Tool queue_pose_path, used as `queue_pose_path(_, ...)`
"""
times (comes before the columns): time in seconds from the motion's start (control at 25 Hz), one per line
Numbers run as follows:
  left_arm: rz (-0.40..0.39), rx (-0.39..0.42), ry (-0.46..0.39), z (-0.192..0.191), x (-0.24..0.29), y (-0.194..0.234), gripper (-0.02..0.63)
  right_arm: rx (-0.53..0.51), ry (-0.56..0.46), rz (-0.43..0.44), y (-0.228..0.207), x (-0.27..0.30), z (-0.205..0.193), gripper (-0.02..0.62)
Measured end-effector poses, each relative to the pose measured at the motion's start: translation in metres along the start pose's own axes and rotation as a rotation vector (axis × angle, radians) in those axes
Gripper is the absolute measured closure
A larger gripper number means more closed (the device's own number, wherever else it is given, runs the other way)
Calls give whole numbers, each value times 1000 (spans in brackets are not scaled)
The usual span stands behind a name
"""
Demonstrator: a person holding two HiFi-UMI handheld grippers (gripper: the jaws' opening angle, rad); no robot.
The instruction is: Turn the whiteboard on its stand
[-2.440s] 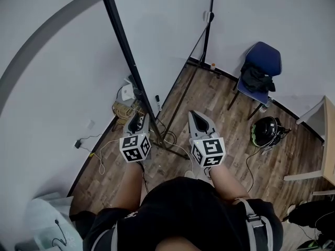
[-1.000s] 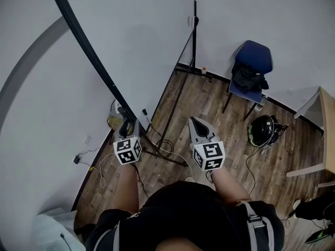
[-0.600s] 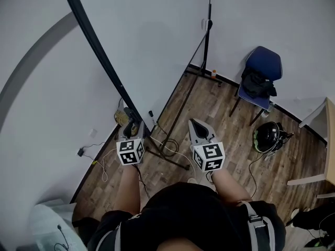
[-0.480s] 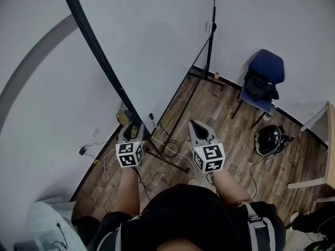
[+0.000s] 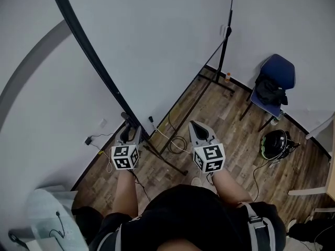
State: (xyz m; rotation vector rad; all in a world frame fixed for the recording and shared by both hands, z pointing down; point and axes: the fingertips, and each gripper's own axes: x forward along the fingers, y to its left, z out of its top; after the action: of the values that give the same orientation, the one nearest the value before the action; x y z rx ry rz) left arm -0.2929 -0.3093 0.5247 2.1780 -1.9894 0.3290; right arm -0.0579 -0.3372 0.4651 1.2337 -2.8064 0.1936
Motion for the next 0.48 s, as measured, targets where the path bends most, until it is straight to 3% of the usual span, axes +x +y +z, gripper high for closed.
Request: queue_pose_path(0.48, 121, -42, -7, -19, -57, 53, 436, -17, 18, 91, 48, 14, -3, 592)
